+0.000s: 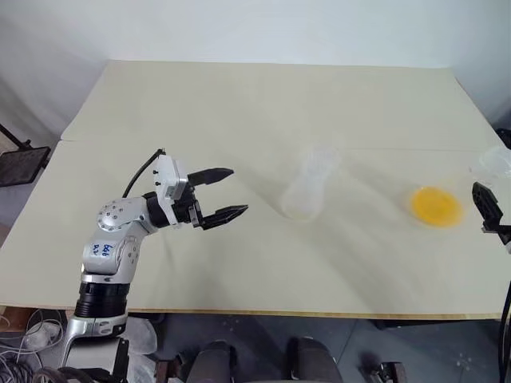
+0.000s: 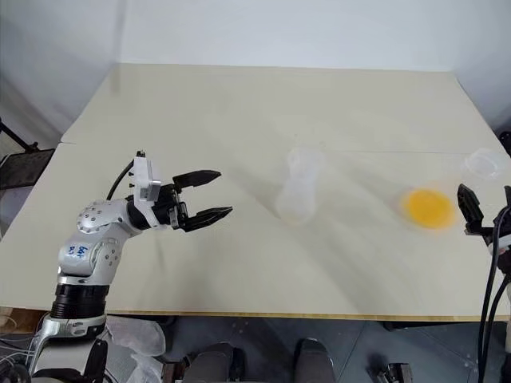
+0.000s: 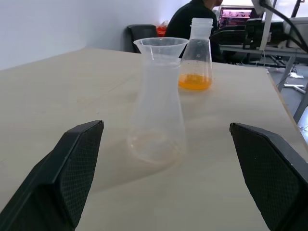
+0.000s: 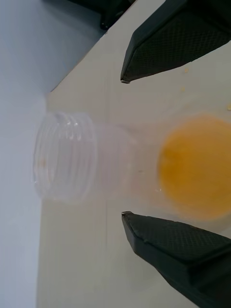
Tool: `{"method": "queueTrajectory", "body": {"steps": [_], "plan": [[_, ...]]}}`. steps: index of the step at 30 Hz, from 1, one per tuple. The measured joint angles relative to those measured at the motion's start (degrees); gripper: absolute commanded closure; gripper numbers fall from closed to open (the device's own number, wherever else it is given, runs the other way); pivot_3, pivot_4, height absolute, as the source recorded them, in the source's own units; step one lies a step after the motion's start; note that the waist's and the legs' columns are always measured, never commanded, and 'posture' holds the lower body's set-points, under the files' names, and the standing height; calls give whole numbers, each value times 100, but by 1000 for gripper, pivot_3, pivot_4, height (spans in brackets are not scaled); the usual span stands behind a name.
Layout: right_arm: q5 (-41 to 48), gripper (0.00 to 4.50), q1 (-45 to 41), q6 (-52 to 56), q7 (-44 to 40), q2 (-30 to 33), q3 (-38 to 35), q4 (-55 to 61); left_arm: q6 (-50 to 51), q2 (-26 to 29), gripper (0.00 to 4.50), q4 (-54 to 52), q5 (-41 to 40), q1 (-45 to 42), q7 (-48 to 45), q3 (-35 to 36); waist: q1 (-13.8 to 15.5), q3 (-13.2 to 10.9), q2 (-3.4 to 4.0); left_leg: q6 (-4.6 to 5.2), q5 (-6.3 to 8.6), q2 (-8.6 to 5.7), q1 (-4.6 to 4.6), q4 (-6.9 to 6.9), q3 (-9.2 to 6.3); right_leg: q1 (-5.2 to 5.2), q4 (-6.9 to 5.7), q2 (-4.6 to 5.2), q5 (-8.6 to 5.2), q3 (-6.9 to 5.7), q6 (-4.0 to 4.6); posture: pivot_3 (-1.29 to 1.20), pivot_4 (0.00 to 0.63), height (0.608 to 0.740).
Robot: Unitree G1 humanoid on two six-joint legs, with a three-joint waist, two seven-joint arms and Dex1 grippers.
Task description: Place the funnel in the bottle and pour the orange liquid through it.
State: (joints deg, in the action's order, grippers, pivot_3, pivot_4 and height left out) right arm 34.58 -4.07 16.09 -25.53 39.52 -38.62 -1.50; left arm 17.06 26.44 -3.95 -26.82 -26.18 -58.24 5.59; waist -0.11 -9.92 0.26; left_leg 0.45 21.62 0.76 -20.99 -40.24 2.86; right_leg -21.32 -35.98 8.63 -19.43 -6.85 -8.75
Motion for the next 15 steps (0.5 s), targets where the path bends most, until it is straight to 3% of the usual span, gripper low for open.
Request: {"method": "queueTrajectory", "body": {"steps": [15], "plan": [[-318, 0, -1749, -128, -630, 305, 439, -2012, 59, 12, 41, -98, -22, -15, 157, -66, -11, 0, 0, 0, 0, 0, -8, -2, 21, -3, 1, 0, 0, -4, 0, 0, 150, 740]]}}
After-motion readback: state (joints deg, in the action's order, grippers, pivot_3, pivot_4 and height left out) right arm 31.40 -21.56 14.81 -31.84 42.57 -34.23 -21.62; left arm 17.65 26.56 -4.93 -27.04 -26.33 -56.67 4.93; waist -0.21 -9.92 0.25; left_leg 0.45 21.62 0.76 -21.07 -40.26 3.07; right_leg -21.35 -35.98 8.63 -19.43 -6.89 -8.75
